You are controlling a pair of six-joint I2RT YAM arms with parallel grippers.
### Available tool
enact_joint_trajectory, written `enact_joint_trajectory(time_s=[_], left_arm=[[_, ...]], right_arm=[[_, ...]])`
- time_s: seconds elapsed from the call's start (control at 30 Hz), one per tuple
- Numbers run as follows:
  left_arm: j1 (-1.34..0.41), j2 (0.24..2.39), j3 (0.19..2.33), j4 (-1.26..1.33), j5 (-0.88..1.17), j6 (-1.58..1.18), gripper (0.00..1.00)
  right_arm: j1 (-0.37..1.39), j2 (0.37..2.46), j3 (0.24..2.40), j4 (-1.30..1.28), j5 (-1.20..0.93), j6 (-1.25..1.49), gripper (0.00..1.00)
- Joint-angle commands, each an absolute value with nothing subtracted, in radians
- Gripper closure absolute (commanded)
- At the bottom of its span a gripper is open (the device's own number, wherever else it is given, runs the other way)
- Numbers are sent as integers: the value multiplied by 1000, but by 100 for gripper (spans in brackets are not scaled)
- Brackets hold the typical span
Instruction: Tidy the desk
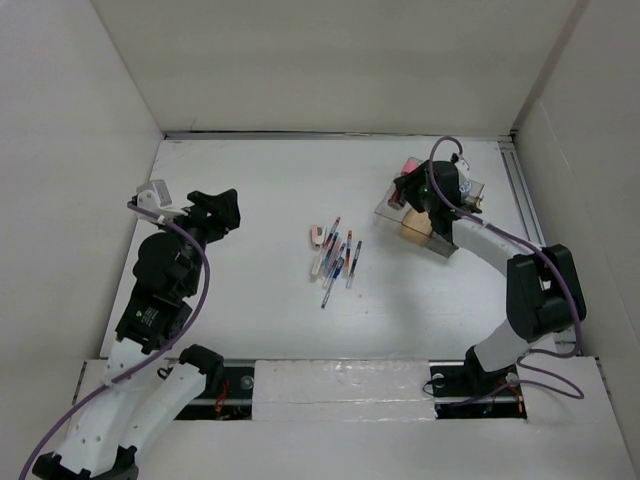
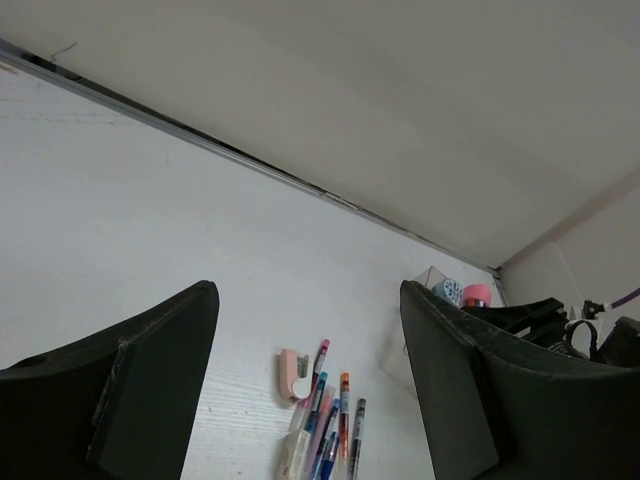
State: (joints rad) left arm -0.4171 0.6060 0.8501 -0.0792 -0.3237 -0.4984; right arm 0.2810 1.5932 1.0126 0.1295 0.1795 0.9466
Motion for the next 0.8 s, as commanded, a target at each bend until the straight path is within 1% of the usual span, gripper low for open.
enact_joint_trajectory(time_s=[0.0, 0.13, 0.23, 0.37, 0.4, 0.5, 0.6, 0.67, 0.7, 0.77], left_arm=[[-413, 618, 853, -51, -310, -495, 31], [-413, 618, 850, -38, -307, -494, 31], [-413, 626, 854, -49, -308, -492, 31], [-413, 627, 853, -38, -305, -491, 31], [-413, 638, 856, -44, -304, -491, 31], [-413, 635, 853, -41, -305, -491, 31], [-413, 643, 856, -41, -305, -489, 31], [-413, 641, 853, -48, -305, -489, 31], [-413, 634, 851, -41, -304, -488, 31], [-413, 641, 853, -35, -304, -489, 31]], right_arm=[[262, 1611, 1022, 196, 192, 957, 73], [253, 1663, 1065, 147, 176, 950, 69], [253, 1674, 1043, 169, 186, 959, 65], [253, 1669, 1034, 166, 195, 962, 54], [253, 1666, 1032, 170, 199, 962, 48], [253, 1649, 1031, 176, 201, 956, 39], [253, 1618, 1026, 167, 218, 946, 32], [262, 1595, 1016, 179, 227, 943, 31], [262, 1591, 1012, 181, 232, 939, 29], [274, 1582, 1014, 157, 250, 925, 29]])
